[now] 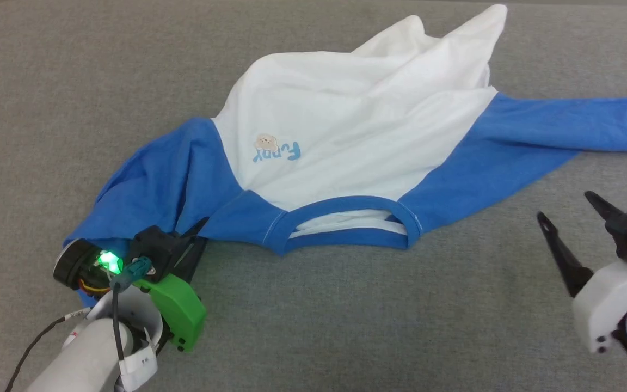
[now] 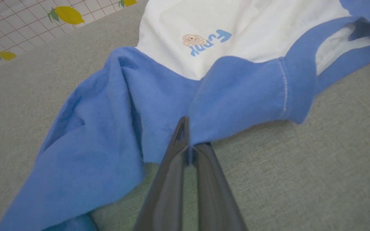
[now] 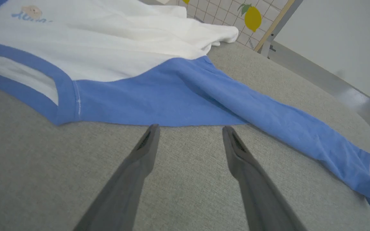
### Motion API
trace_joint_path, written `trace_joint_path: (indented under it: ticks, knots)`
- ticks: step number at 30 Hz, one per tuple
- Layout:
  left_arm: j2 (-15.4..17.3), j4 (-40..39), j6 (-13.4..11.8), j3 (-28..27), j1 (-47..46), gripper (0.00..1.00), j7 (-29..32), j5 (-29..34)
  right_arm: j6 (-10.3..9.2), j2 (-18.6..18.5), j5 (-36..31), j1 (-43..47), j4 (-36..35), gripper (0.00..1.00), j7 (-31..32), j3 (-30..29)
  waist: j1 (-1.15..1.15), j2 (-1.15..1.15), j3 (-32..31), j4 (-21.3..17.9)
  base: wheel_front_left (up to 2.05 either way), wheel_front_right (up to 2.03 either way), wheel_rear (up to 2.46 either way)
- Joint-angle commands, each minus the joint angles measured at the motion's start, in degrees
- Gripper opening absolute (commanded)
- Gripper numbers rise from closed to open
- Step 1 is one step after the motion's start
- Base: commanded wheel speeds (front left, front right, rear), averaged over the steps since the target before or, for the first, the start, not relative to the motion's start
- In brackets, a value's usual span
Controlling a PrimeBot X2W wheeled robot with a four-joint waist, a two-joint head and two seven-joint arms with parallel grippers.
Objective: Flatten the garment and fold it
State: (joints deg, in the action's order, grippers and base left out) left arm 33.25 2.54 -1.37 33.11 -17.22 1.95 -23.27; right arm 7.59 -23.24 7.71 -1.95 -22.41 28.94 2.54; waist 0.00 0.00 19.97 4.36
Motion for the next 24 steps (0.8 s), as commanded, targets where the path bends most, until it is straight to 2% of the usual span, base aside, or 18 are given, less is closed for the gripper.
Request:
trace_joint_path:
  ticks: [1, 6, 8, 12, 16, 19, 24]
  knots:
    - [0.5, -0.6, -0.5, -0.3, 0.5, 0.00, -0.1, -0.1, -0.10, -3.2, 1.5, -1.7, -0.3, 1.00, 2.1, 1.0, 0.00, 0.00, 1.0, 1.0, 0.00, 0.00, 0.00]
    - [-0.5, -2.2, -0.9, 0.2, -0.2, 0.00, 0.2, -0.1, -0.10, -18.4, 7.1, -7.4, 0.4, 1.00, 7.7, 8.3, 0.00, 0.00, 2.7, 2.4, 0.00, 0.00, 0.00]
    - [-1.0, -2.5, -0.8, 0.5, -0.8, 0.00, 0.2, -0.1, -0.10, -22.5, 9.3, -10.1, 1.3, 1.00, 8.6, 11.9, 0.00, 0.00, 3.5, 3.0, 0.00, 0.00, 0.00]
    - [-1.8, -2.5, -0.4, 1.0, -2.0, 0.00, 0.0, -0.2, -0.10, -28.2, 12.3, -15.7, 3.2, 1.00, 9.6, 19.4, 0.00, 0.00, 5.3, 4.2, 0.00, 0.00, 0.00]
    - [-2.6, -2.0, 0.1, 1.5, -3.3, 0.00, -0.2, -0.1, -0.10, -30.0, 13.8, -20.7, 5.8, 1.00, 8.9, 24.7, 0.00, 0.00, 6.8, 5.4, 0.00, 0.00, 0.00]
    - [-3.1, -1.5, 0.3, 1.9, -3.9, 0.00, -0.5, -0.1, -0.10, -29.9, 13.9, -23.6, 8.3, 1.00, 7.7, 27.2, 0.00, 0.00, 7.7, 6.3, 0.00, 0.00, 0.00]
    - [-4.0, -0.8, 0.3, 2.3, -4.3, 0.00, -1.1, -0.3, -0.10, -27.1, 14.0, -26.8, 14.0, 1.00, 4.7, 29.5, 0.00, 0.00, 8.5, 7.0, 0.00, 0.00, 0.00]
